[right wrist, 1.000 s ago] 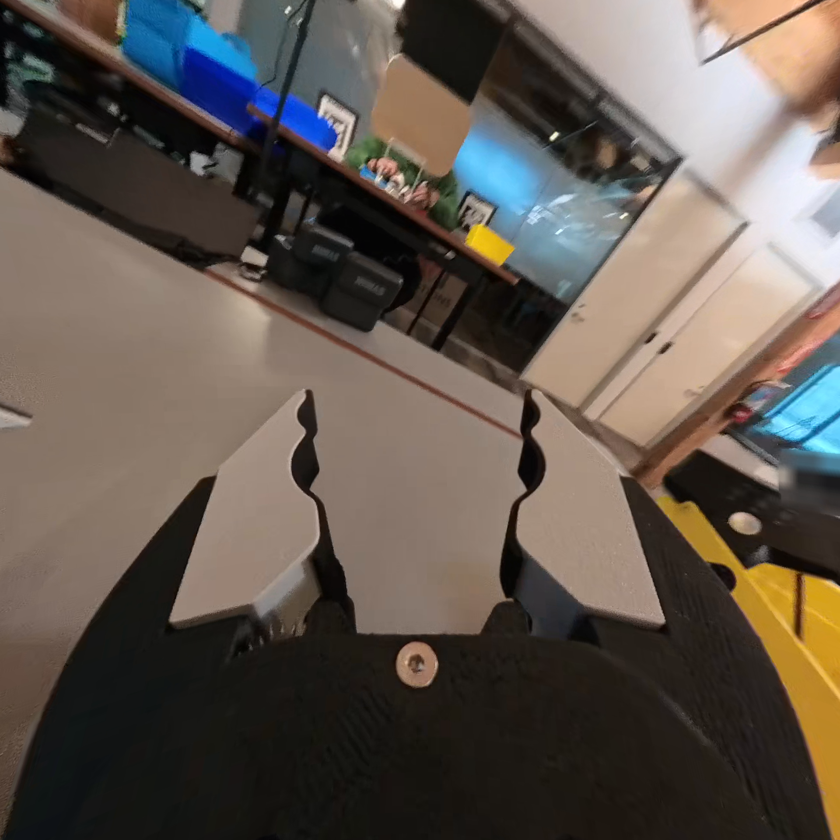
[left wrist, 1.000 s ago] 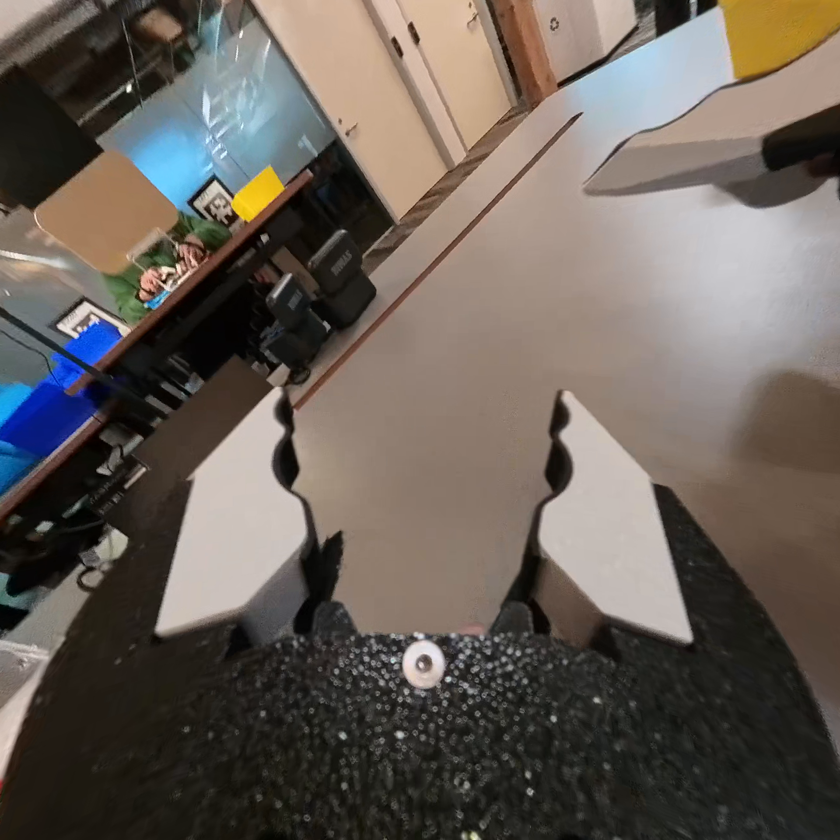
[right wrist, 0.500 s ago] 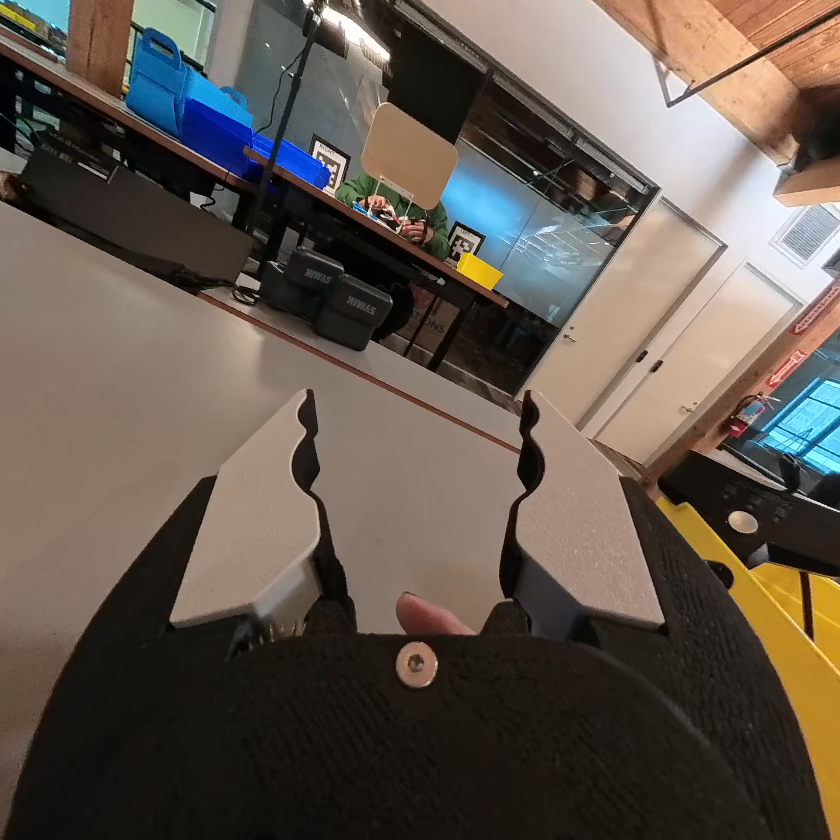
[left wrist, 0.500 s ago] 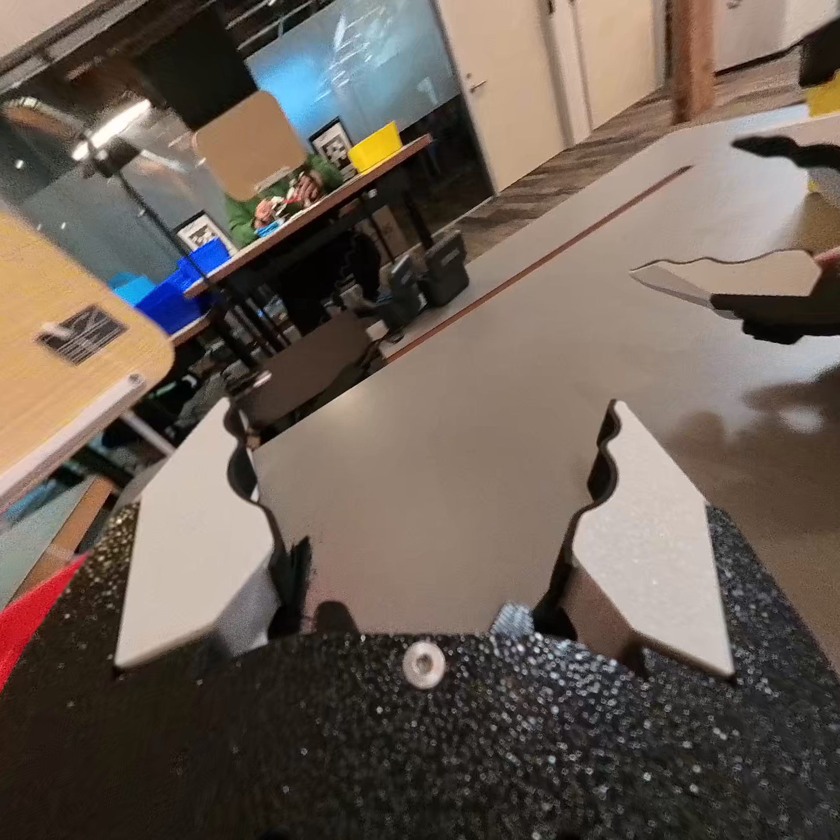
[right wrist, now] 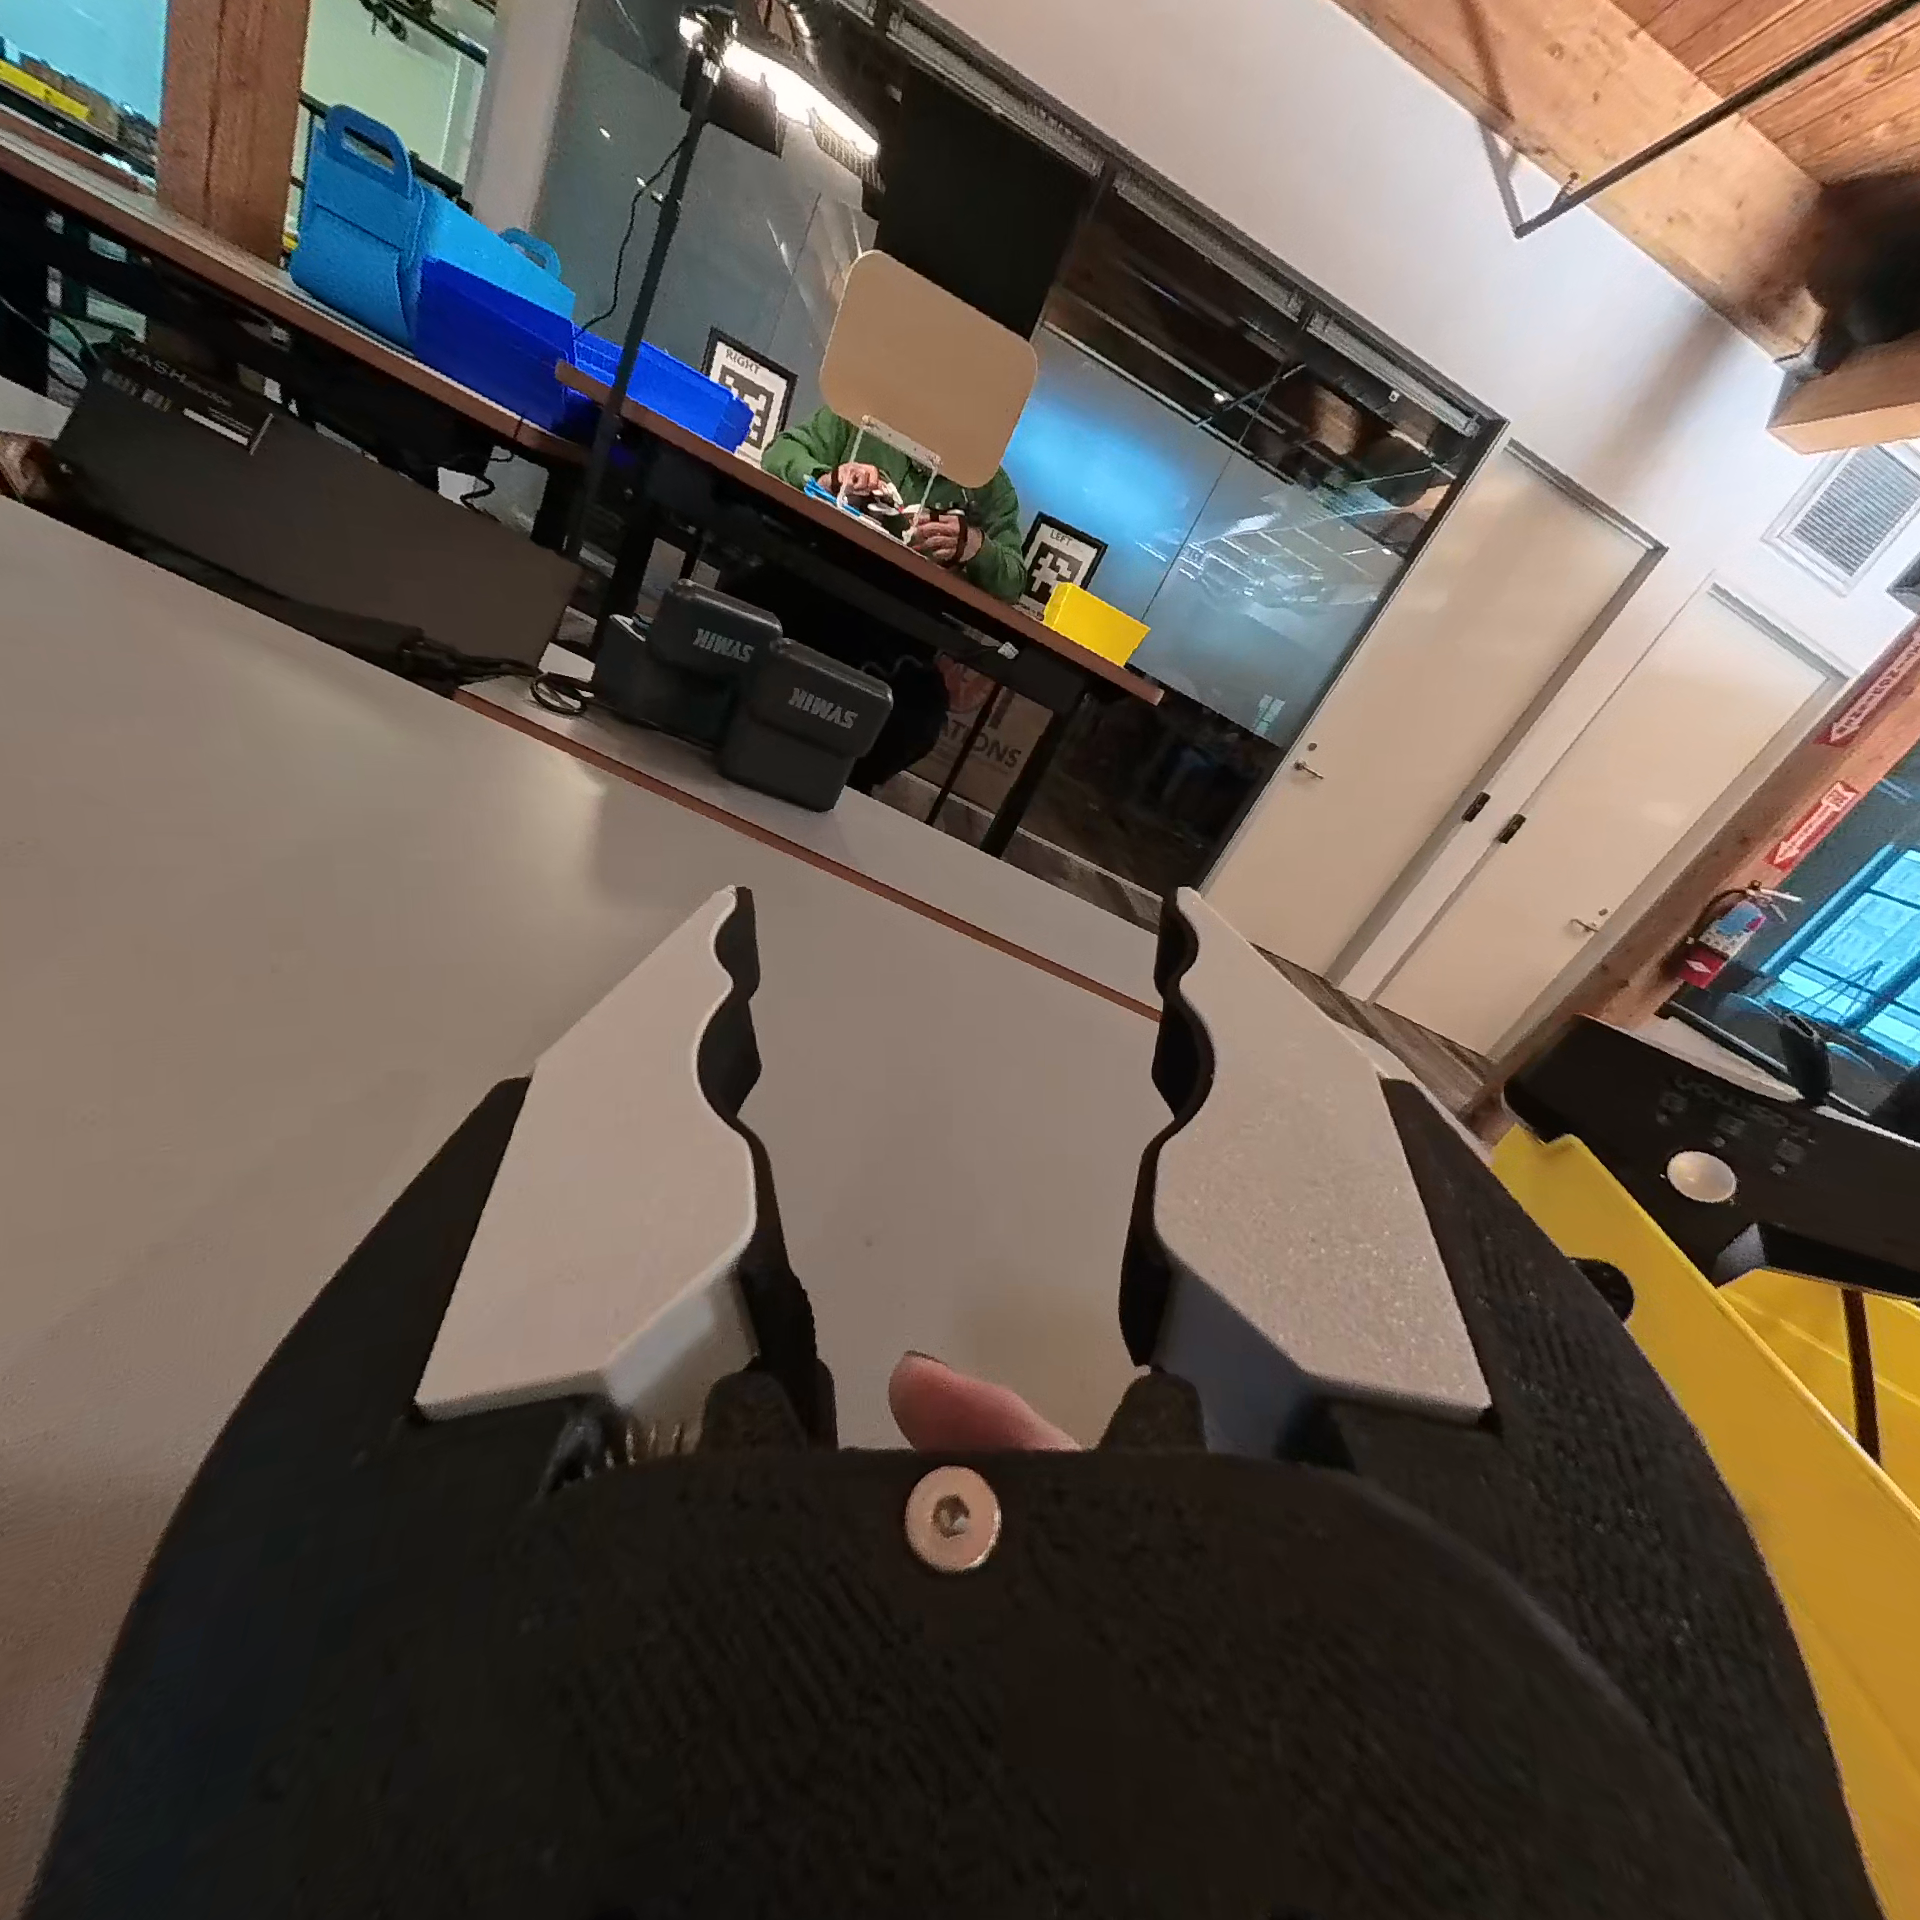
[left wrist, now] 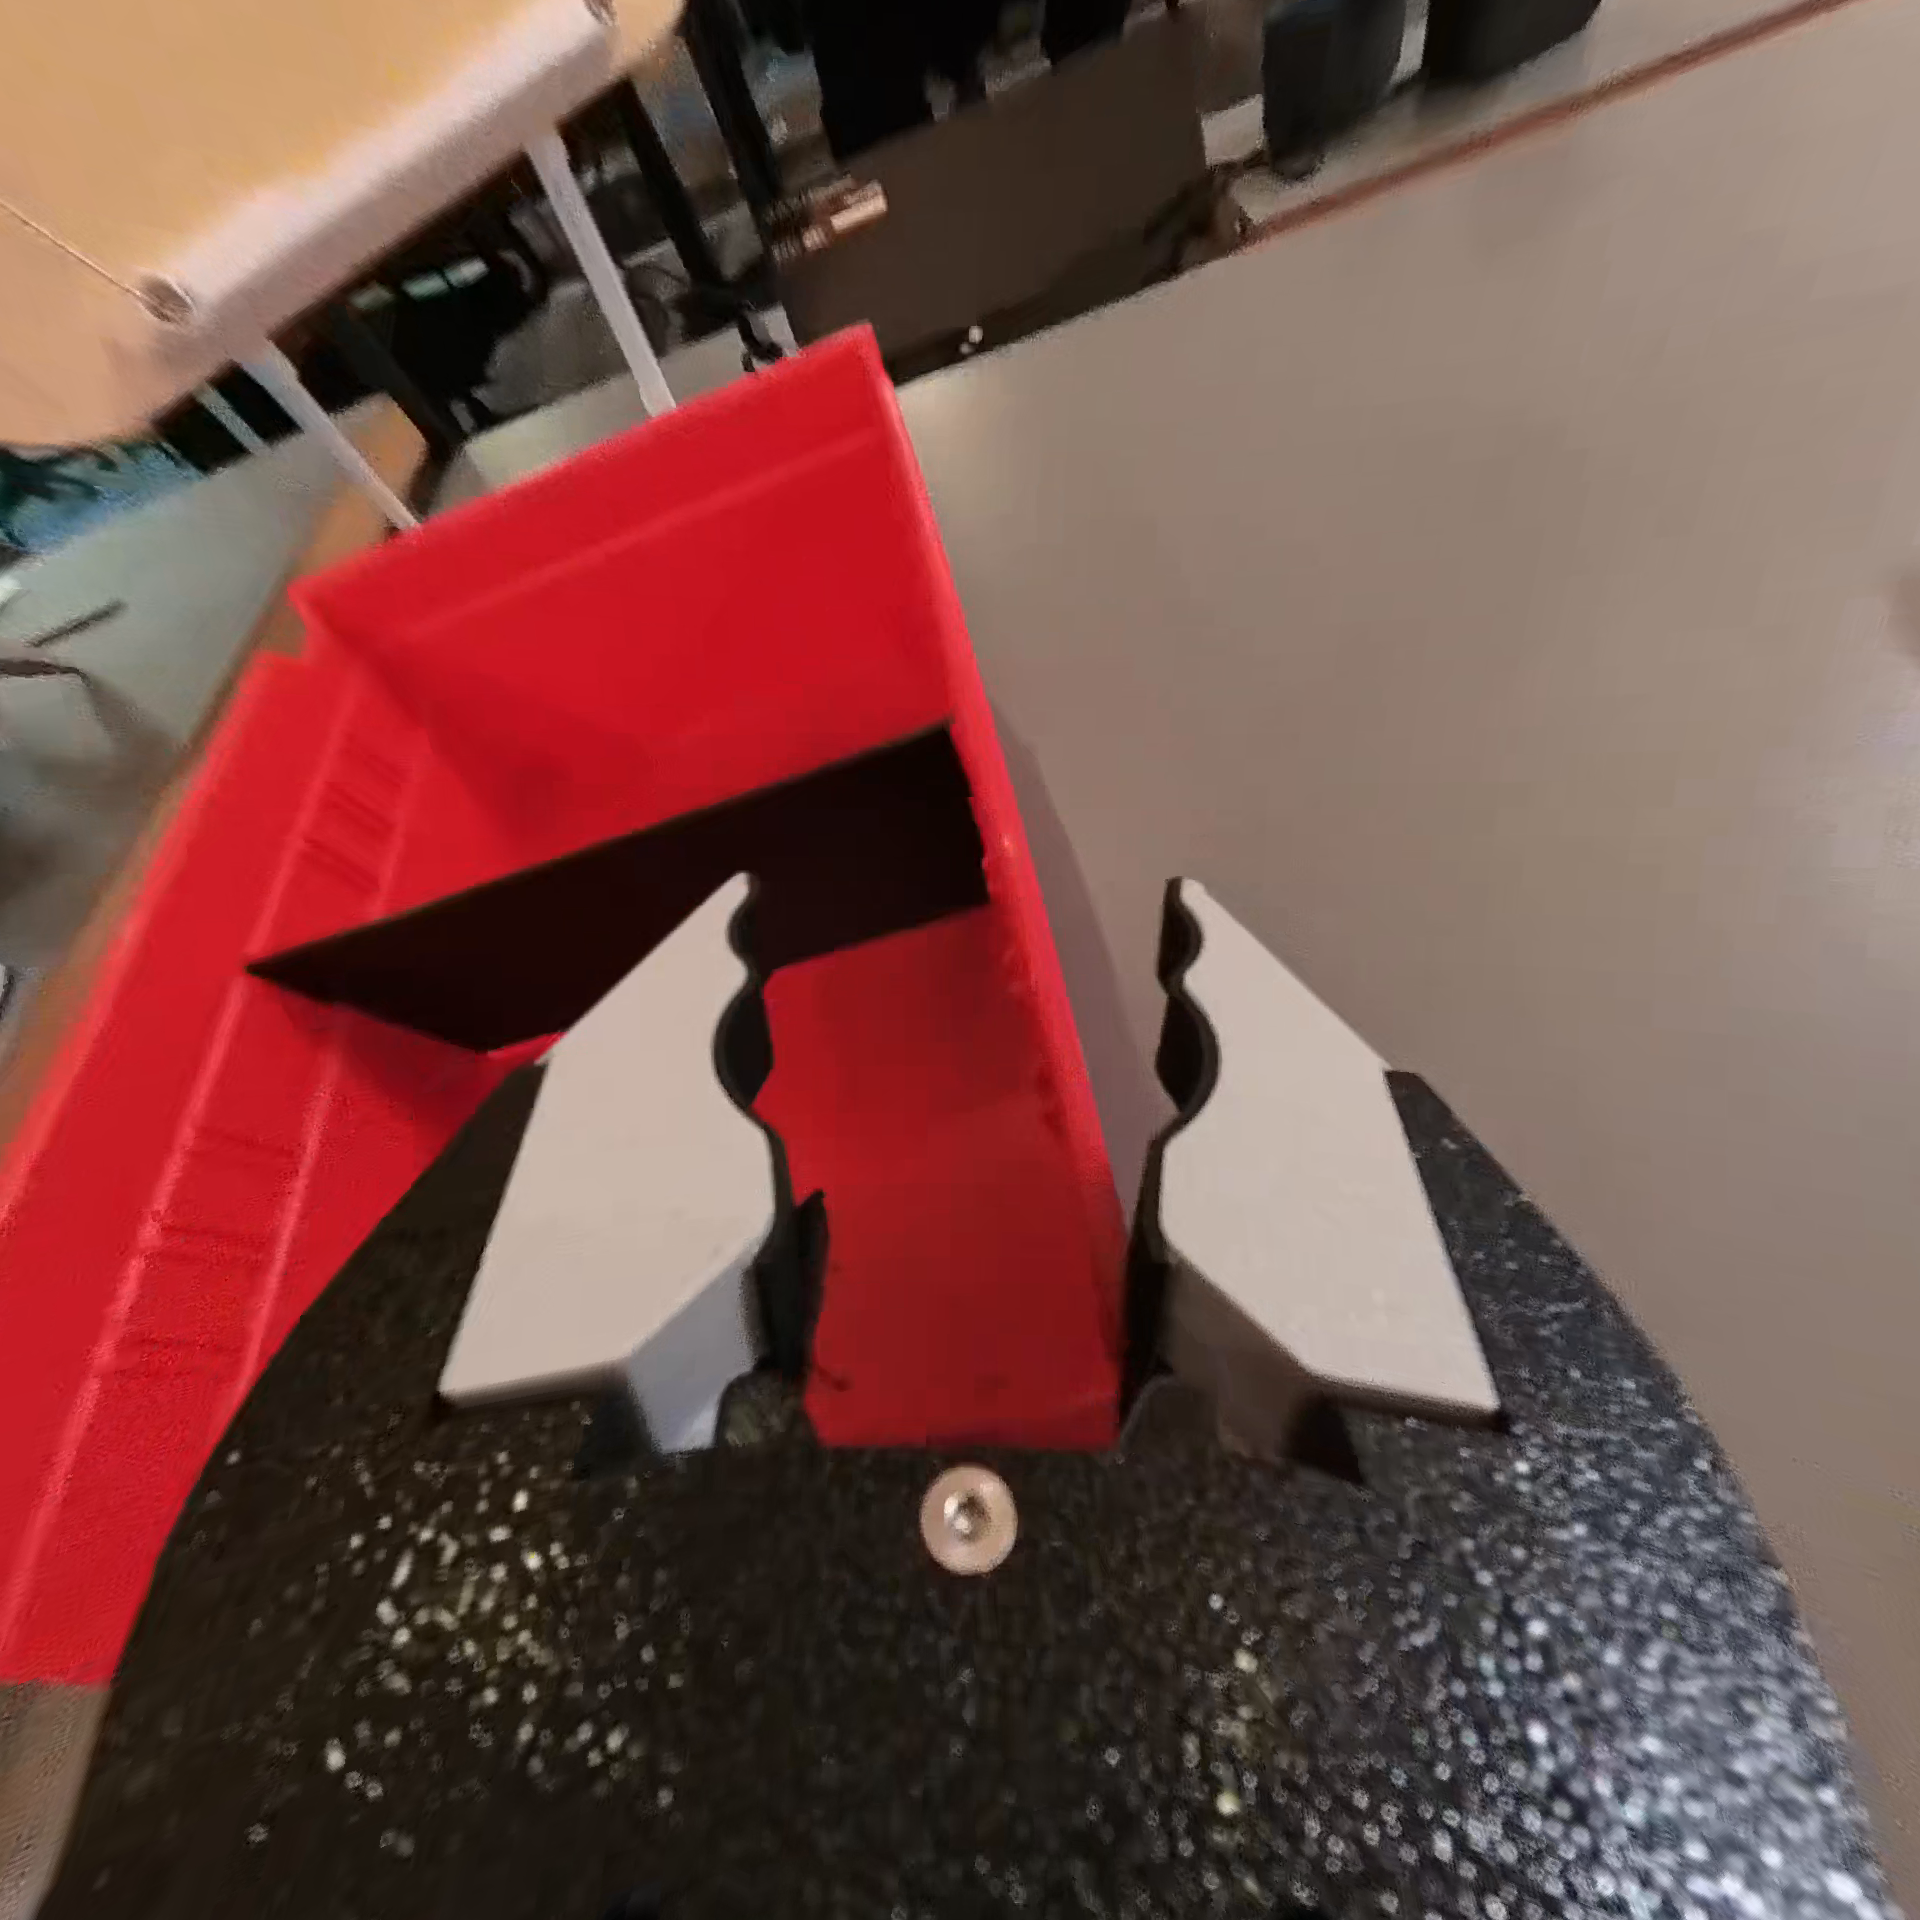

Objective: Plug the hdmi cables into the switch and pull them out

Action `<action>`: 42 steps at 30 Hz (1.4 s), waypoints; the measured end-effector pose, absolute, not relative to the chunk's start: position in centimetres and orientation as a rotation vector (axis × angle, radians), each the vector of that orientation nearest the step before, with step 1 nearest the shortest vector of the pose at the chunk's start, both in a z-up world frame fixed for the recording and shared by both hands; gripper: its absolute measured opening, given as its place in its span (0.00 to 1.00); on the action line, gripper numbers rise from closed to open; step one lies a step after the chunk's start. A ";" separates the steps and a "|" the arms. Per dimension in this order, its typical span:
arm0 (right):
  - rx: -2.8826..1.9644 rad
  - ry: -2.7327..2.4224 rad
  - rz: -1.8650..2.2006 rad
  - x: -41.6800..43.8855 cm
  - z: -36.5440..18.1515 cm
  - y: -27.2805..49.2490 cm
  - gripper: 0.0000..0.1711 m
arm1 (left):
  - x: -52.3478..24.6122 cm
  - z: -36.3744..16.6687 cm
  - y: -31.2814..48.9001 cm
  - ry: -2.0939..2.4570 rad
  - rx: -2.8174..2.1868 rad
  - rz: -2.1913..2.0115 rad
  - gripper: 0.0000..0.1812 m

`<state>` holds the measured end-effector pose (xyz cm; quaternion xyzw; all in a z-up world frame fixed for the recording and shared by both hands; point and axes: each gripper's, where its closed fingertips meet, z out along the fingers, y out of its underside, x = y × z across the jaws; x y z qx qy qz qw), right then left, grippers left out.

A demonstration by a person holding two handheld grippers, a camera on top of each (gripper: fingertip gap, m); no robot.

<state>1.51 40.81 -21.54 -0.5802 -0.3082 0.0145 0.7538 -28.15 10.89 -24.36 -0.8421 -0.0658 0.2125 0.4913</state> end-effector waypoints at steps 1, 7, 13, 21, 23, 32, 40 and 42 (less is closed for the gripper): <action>-1.267 -0.676 0.029 1.5 -21.6 40.8 0.44 | -27.8 -24.7 10.9 -0.149 -2.053 0.488 0.36; -1.266 -0.710 0.044 1.0 -21.4 40.2 0.43 | -28.4 -26.3 10.4 -0.098 -2.136 0.636 0.07; -1.078 -0.808 0.089 1.5 -14.6 33.9 0.38 | -28.5 -27.6 10.3 -0.082 -2.172 0.598 0.04; -1.234 -0.587 -0.157 20.4 -5.8 35.1 0.34 | -28.6 -27.6 10.4 -0.089 -2.159 0.605 0.04; -1.332 -0.424 -0.332 28.0 -6.2 37.1 0.36 | -28.6 -27.6 10.5 -0.089 -2.152 0.605 0.04; -1.970 -0.228 -0.249 41.2 -21.2 41.3 0.35 | -28.6 -27.5 10.5 -0.091 -2.137 0.602 0.04; -2.147 -0.243 -0.228 42.2 -26.7 41.7 0.22 | -28.5 -27.9 10.5 -0.040 -2.130 0.626 0.07; -2.142 -0.262 -0.202 41.6 -26.9 41.8 0.16 | -28.6 -28.0 10.6 -0.037 -2.137 0.651 0.08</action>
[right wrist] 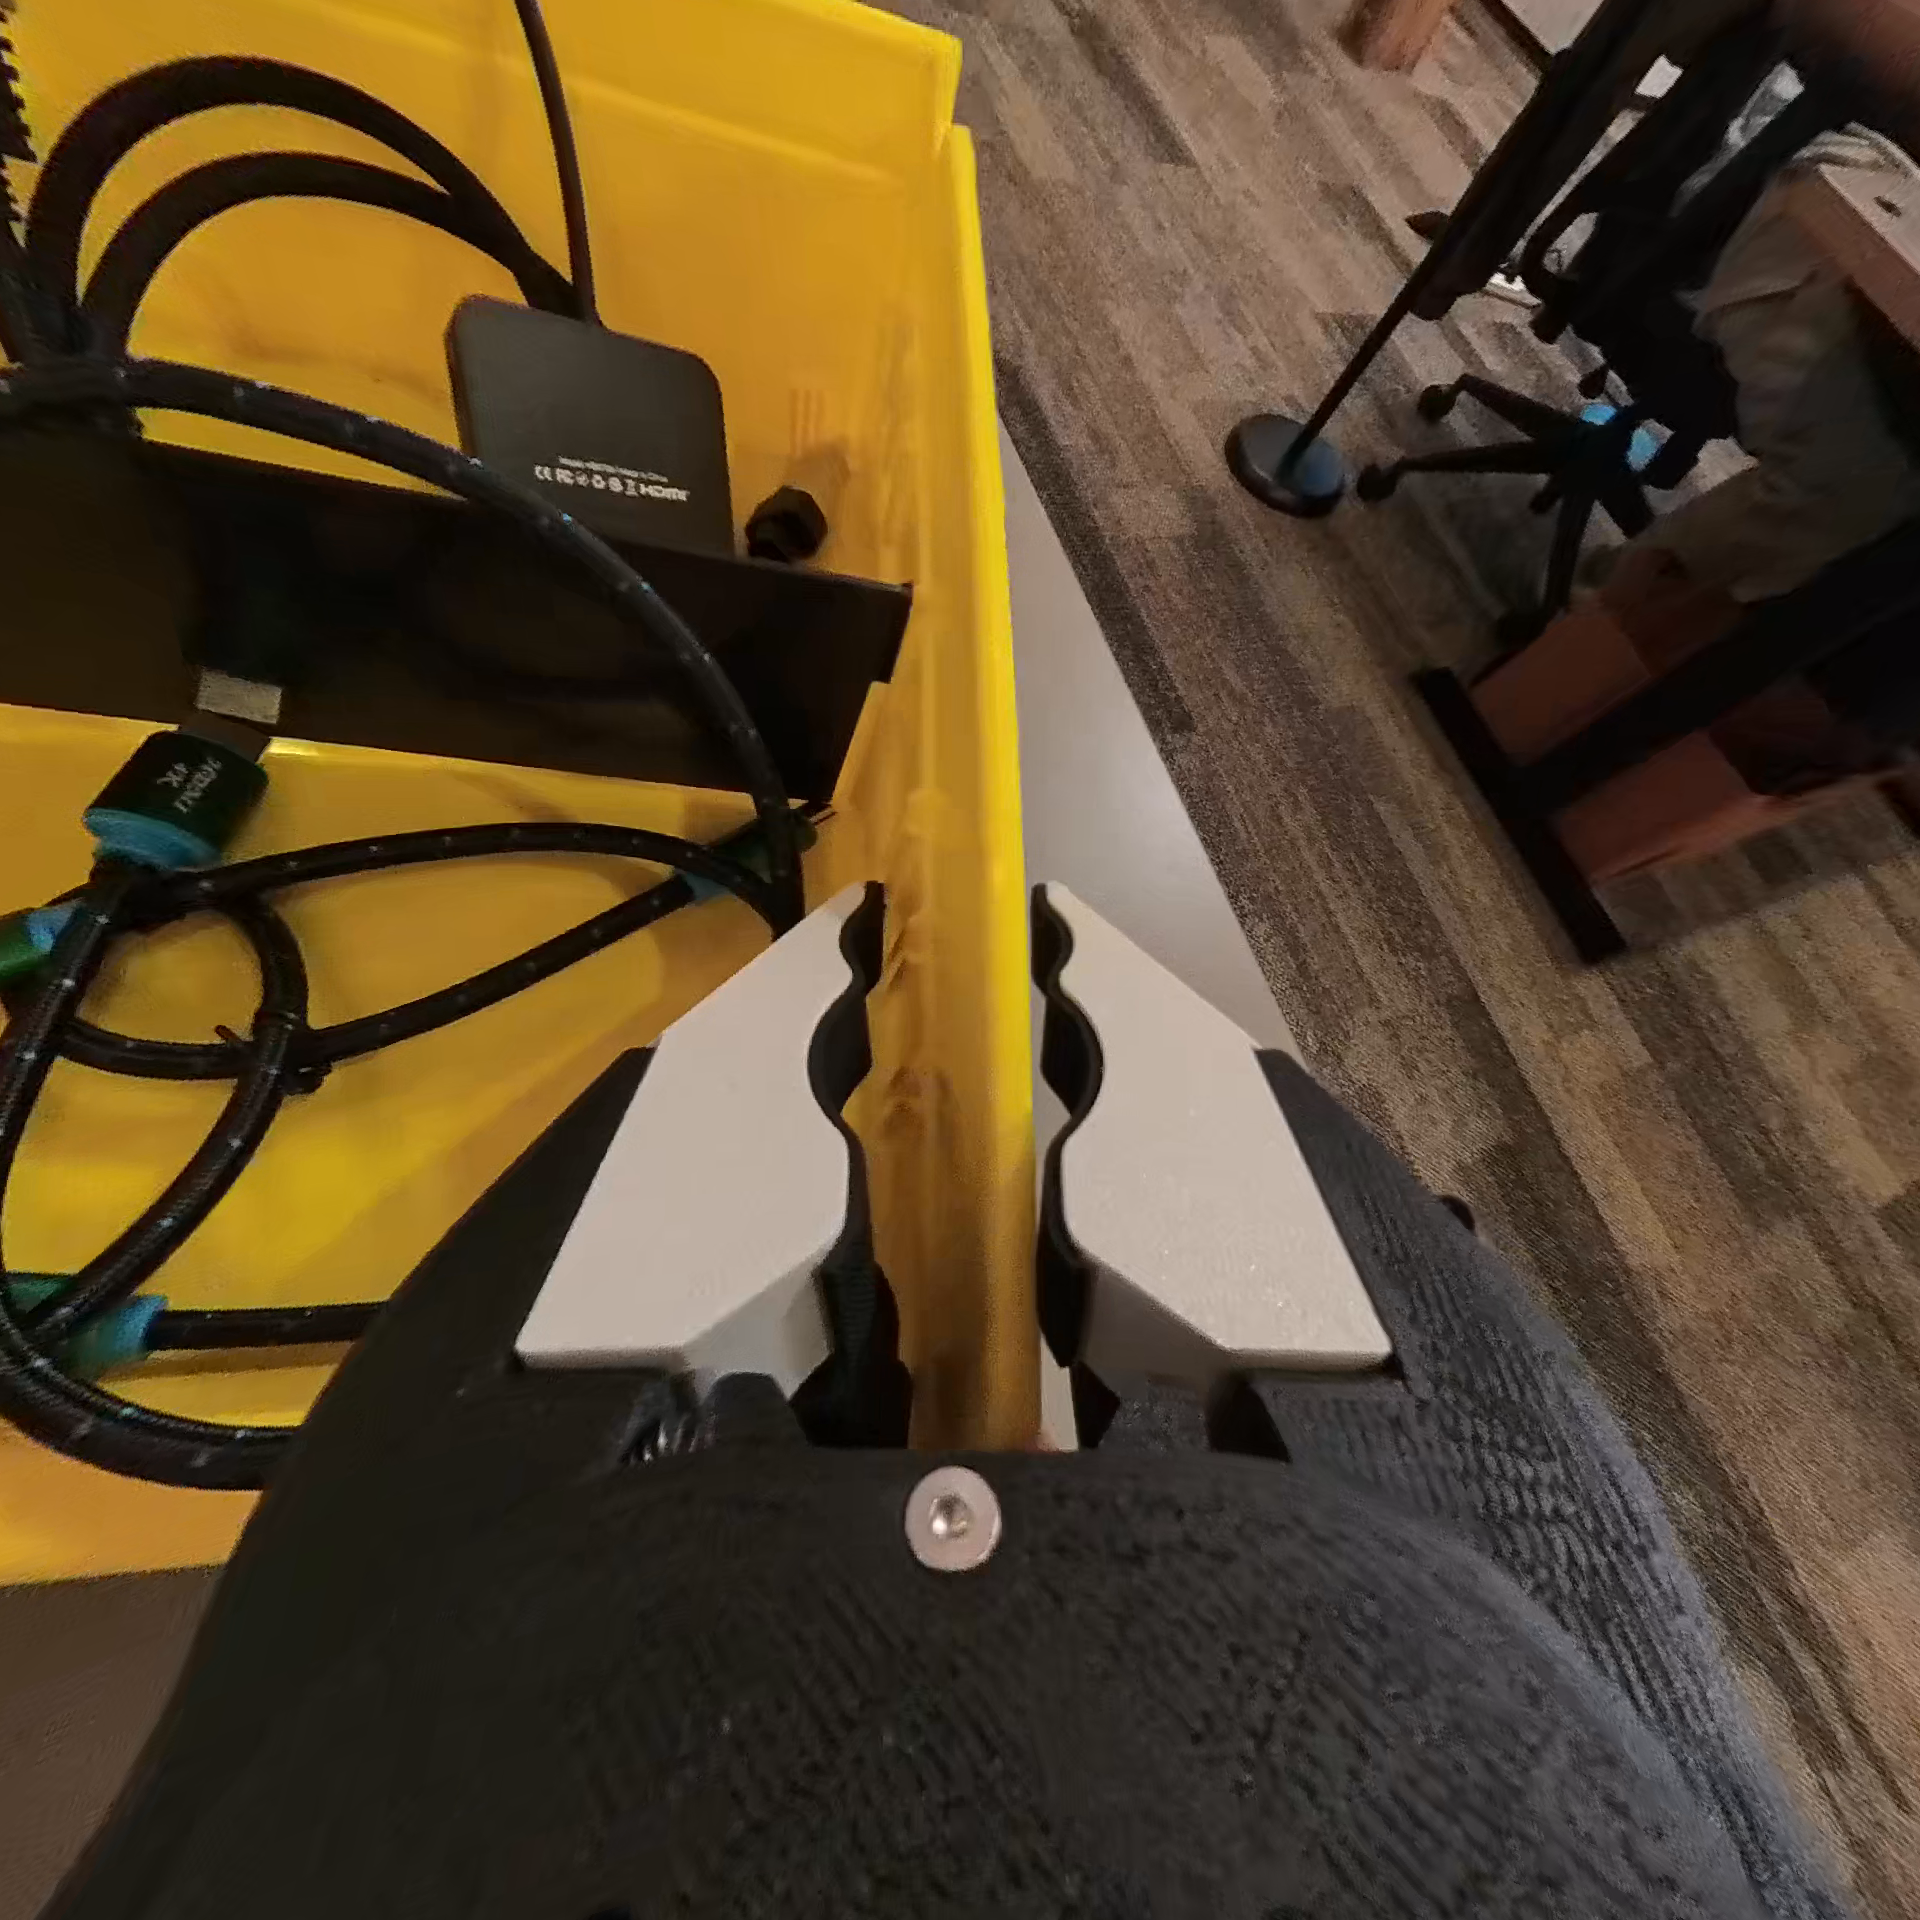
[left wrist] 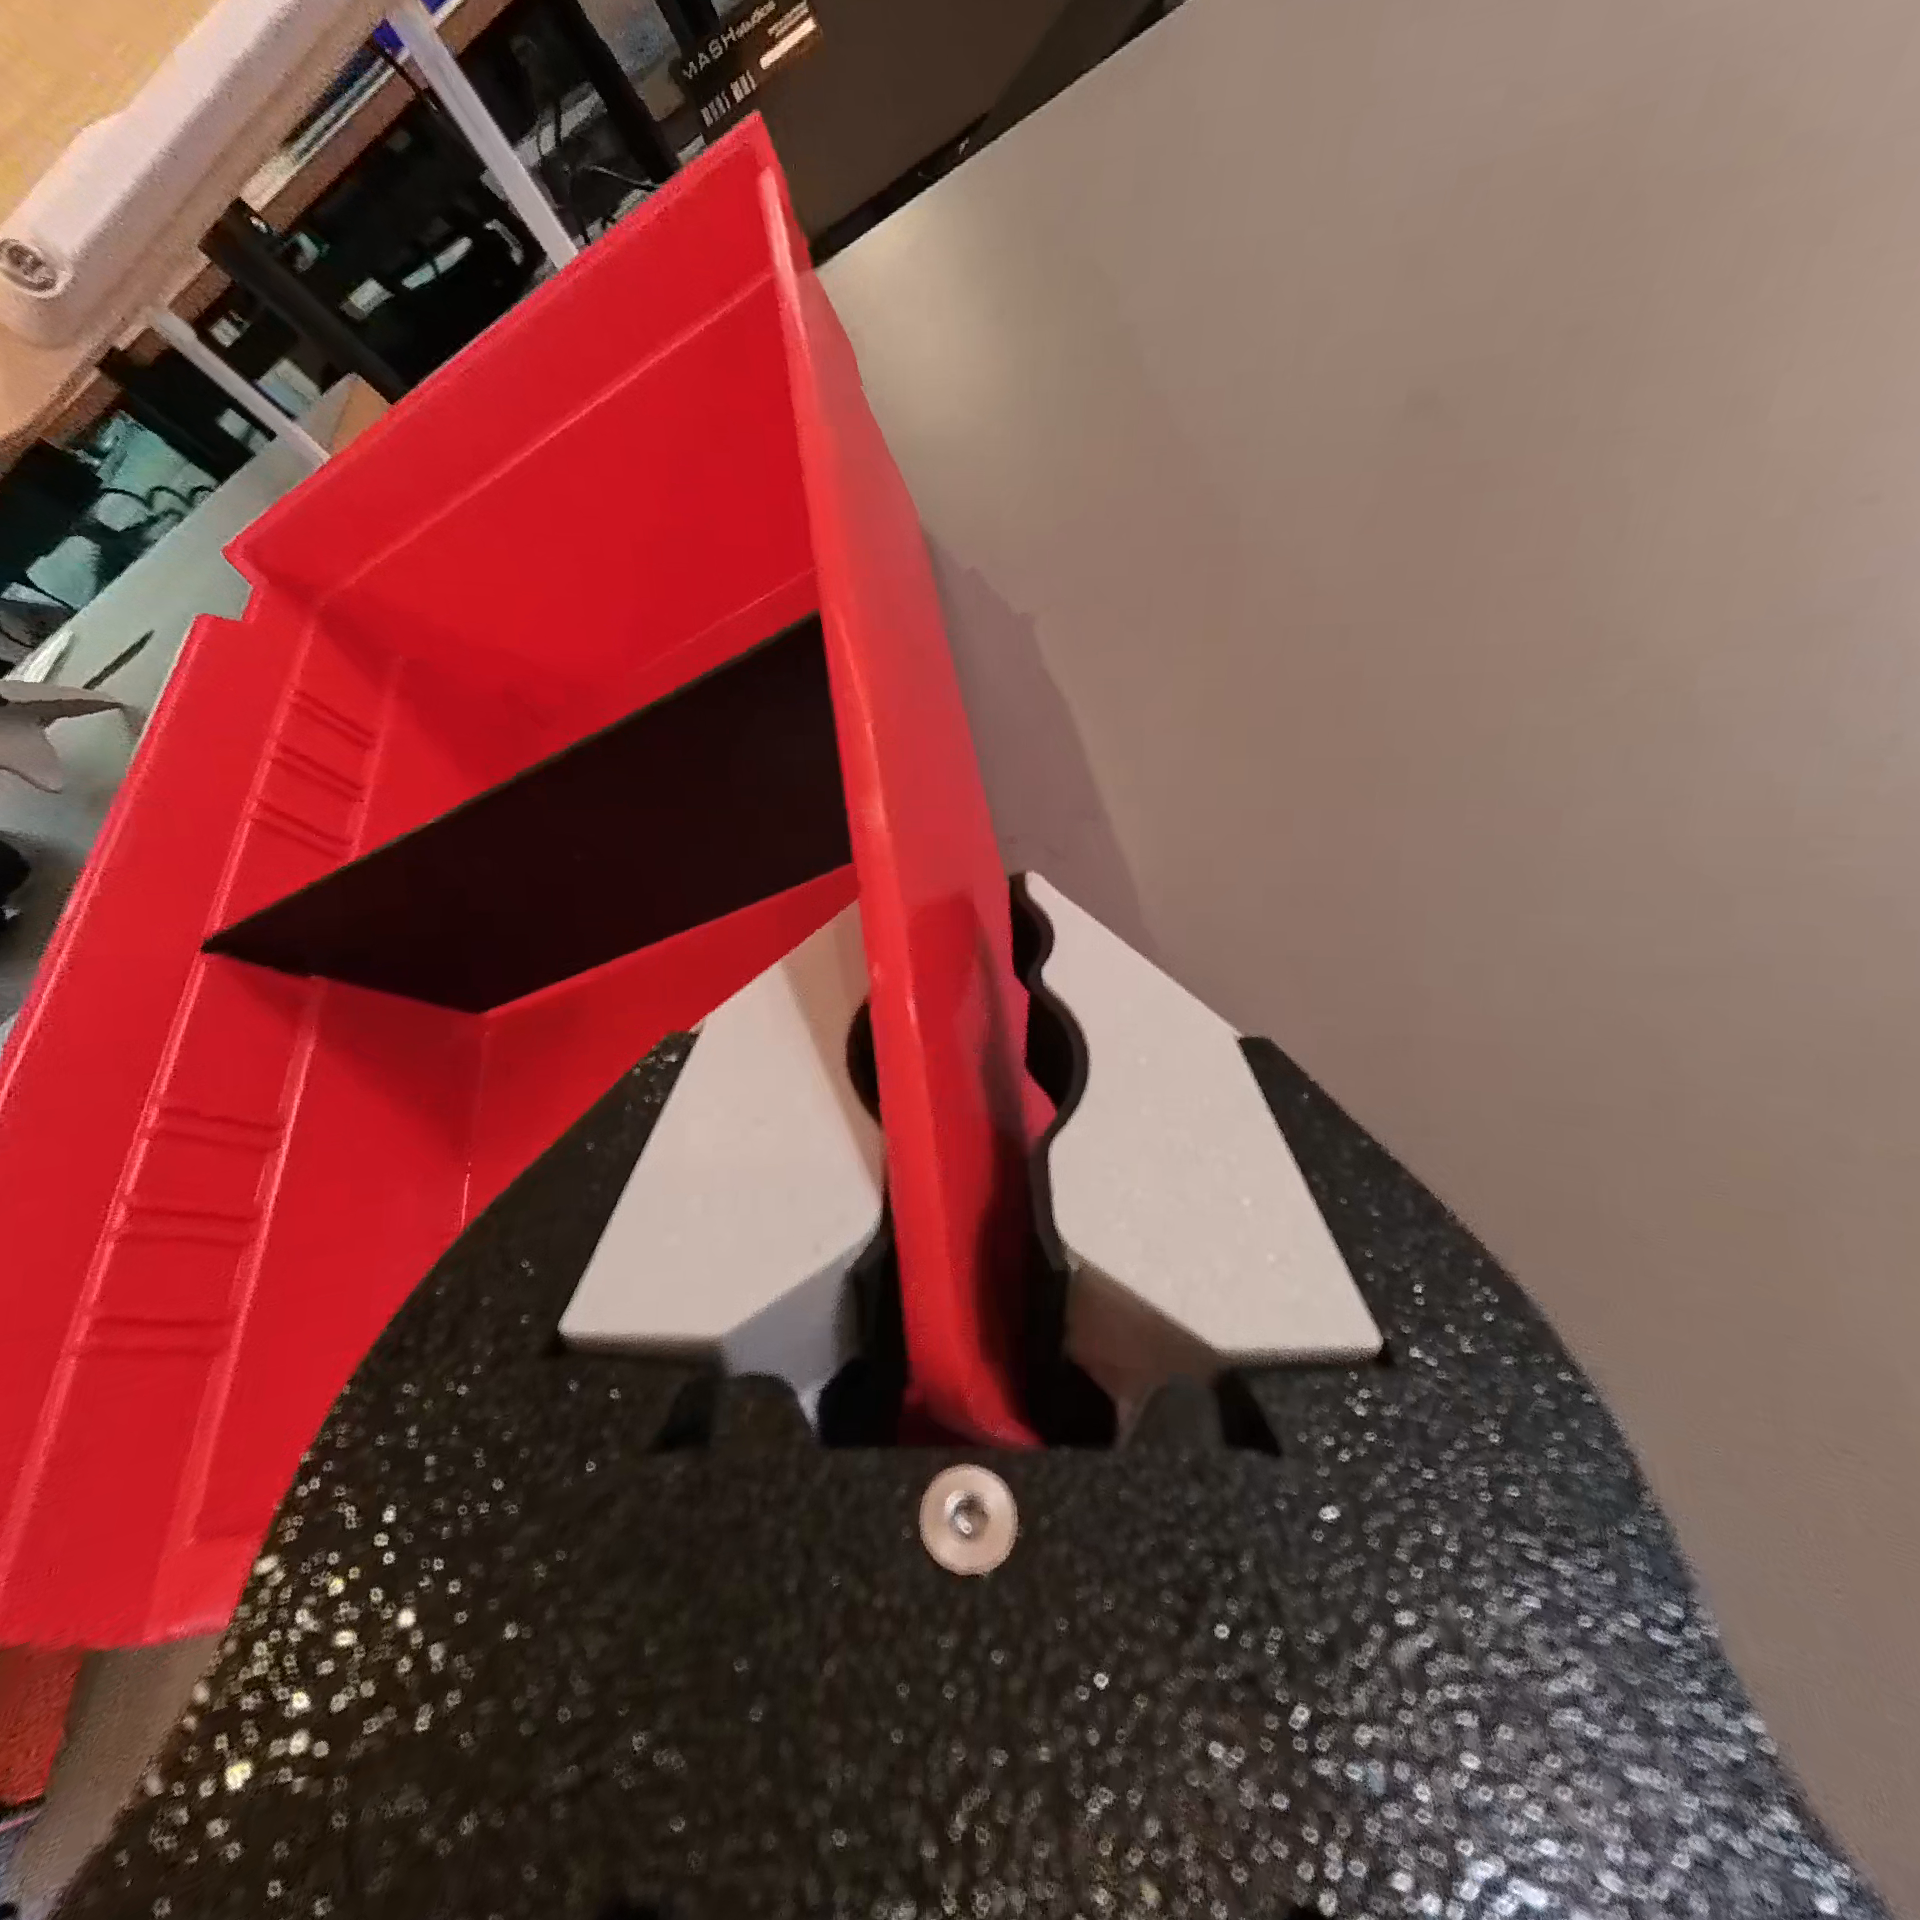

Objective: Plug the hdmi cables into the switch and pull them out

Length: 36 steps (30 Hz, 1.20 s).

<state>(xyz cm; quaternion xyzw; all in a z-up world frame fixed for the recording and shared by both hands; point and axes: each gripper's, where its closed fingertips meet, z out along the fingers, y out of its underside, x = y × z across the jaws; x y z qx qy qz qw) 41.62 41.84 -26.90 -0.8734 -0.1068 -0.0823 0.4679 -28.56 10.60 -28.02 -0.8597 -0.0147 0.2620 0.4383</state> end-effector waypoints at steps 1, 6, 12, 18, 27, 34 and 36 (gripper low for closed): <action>-2.141 -0.268 -0.204 41.6 -26.9 41.9 0.16 | -28.6 -28.0 10.6 -0.041 -2.138 0.657 0.08; -2.151 -0.256 -0.129 41.1 -27.0 41.8 0.11 | -28.6 -28.0 10.6 -0.048 -2.127 0.655 0.07; -2.137 -0.316 -0.038 38.8 -27.0 41.8 0.03 | -28.4 -27.8 10.3 -0.044 -2.099 0.618 0.04; -2.127 -0.355 -0.021 35.7 -27.0 42.4 0.03 | -26.2 -27.8 9.9 0.053 -2.095 0.563 0.04; -2.095 -0.486 0.024 27.8 -27.0 43.0 0.03 | -20.7 -27.6 5.3 0.277 -2.061 0.420 0.04; -2.056 -0.617 0.065 19.9 -27.0 42.3 0.05 | -17.1 -25.5 -0.3 0.500 -2.041 0.338 0.04; -2.047 -0.633 0.096 17.5 -26.9 42.2 0.04 | -15.8 -24.3 -1.7 0.583 -2.021 0.322 0.04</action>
